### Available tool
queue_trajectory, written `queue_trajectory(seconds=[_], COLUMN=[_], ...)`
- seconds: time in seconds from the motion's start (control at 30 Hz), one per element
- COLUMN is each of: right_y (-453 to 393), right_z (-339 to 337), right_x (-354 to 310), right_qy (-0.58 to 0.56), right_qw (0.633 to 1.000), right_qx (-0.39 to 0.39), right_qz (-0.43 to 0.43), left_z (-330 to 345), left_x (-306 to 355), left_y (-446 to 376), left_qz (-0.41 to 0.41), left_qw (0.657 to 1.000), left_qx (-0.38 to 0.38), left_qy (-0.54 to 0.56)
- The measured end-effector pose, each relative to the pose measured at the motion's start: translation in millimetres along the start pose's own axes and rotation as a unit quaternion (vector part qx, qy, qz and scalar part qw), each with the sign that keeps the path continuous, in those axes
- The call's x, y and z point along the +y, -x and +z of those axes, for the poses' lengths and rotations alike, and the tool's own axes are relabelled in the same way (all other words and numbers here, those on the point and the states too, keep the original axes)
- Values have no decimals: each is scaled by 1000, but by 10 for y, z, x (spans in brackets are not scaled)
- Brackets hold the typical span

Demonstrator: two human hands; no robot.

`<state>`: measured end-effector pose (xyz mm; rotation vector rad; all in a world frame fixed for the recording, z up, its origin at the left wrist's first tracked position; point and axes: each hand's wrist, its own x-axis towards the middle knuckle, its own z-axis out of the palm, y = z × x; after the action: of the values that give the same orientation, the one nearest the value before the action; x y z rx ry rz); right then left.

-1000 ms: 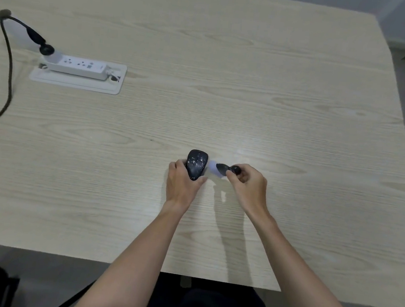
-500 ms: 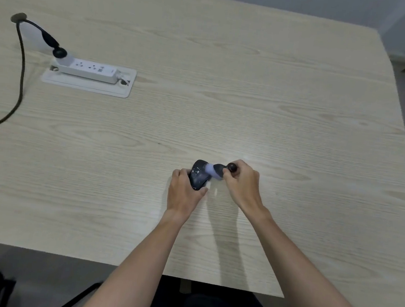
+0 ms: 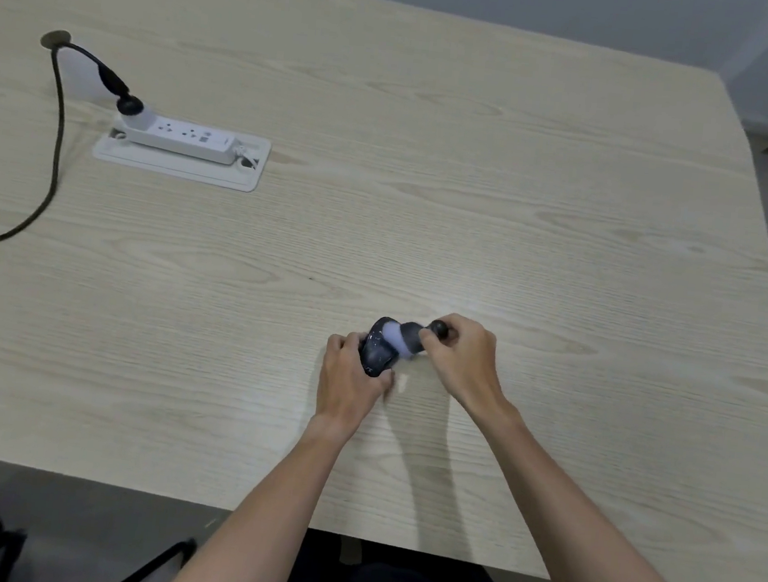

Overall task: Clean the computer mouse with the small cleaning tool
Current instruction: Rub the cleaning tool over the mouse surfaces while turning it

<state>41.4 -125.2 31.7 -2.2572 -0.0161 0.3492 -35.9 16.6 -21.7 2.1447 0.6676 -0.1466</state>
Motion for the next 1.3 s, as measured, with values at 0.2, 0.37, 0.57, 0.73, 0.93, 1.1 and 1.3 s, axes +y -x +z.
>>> queue_trajectory(seconds=[0.2,0.37,0.57,0.73,0.93,1.1,1.3], right_y=[-15,19,-47,16,-56,17,-7], right_z=[44,126,143,184,134,196,173], right_x=[-8,-86,-104,-133,-123,-123,-151], right_qy=[52,71,69,69,74,104,87], right_qw=[998,989,994,989,994,983,989], right_qx=[18,-89,-12,-94,15,-104,-71], right_qz=[-44,-98,-78,-88,-75,-112,-100], left_z=[-14,-38,-41,-33,-34,-10,-46], left_x=[-36,-92,-130,-142,-149,-201,-208], left_y=[9,-28,-92,-104,-125,-88,-111], left_qz=[4,8,1,-9,-8,15,22], left_qw=[1000,998,999,998,999,999,1000], left_qx=[14,24,11,5,-9,2,-4], left_qy=[23,50,48,58,42,34,22])
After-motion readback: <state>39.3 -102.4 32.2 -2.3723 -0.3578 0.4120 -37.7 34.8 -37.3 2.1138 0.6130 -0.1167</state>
